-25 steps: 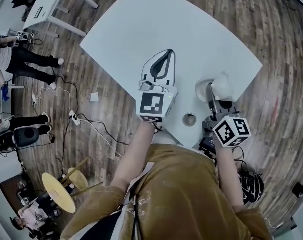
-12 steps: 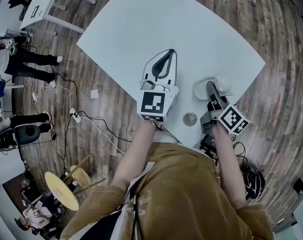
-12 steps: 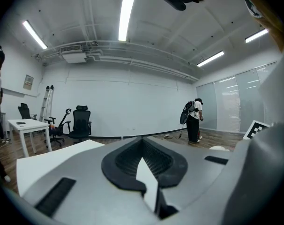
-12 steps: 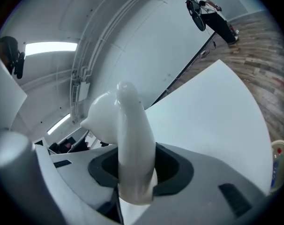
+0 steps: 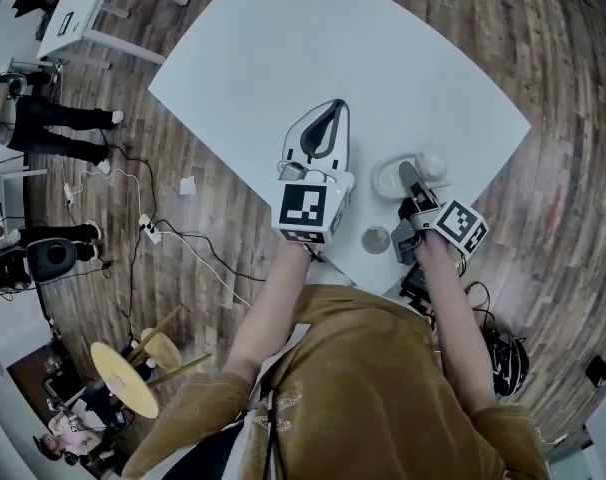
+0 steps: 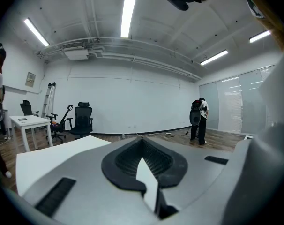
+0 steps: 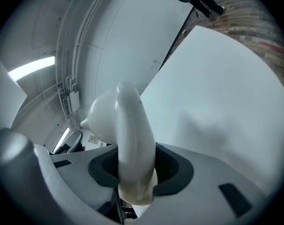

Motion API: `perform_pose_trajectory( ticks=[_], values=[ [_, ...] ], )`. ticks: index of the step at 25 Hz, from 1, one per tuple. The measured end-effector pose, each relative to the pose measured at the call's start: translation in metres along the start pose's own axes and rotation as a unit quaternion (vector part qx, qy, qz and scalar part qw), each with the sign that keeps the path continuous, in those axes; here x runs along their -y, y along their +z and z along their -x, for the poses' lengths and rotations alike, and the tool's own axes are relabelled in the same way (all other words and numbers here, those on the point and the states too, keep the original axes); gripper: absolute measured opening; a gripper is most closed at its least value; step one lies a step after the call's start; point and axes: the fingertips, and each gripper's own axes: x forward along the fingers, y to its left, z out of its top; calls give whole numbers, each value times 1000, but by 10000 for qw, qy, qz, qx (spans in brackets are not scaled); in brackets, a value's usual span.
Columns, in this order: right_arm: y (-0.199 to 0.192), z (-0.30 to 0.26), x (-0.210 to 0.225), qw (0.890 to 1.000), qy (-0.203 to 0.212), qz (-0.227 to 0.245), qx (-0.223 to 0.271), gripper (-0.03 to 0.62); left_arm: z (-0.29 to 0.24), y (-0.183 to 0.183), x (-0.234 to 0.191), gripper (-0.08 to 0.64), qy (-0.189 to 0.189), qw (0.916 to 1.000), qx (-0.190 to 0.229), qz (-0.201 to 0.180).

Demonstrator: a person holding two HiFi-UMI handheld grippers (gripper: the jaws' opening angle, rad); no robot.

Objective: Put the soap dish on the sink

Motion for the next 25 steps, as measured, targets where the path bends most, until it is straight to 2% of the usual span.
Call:
perform_pose_trajectory(
  ticks=[4,12,18,22,25],
  values=[
    [-5,-5,10,9994,5,-298,-185,150,-1,-4,1,8,45,10000,-37,27],
    [-10,-11,15,9948,131,-988,-227,152,6,-9,-4,8,153,9998,-60,104],
    [-11,-13,17,9924,85,-1194,-285,152,10,-10,-6,8,192,9996,-74,177],
    [-14,-11,23,9863,-29,-1580,-481,153,11,-11,-7,8,222,9993,-61,305],
    [-16,-11,24,9845,-20,-1664,-548,153,11,-13,-8,8,235,9991,-74,353]
  ],
)
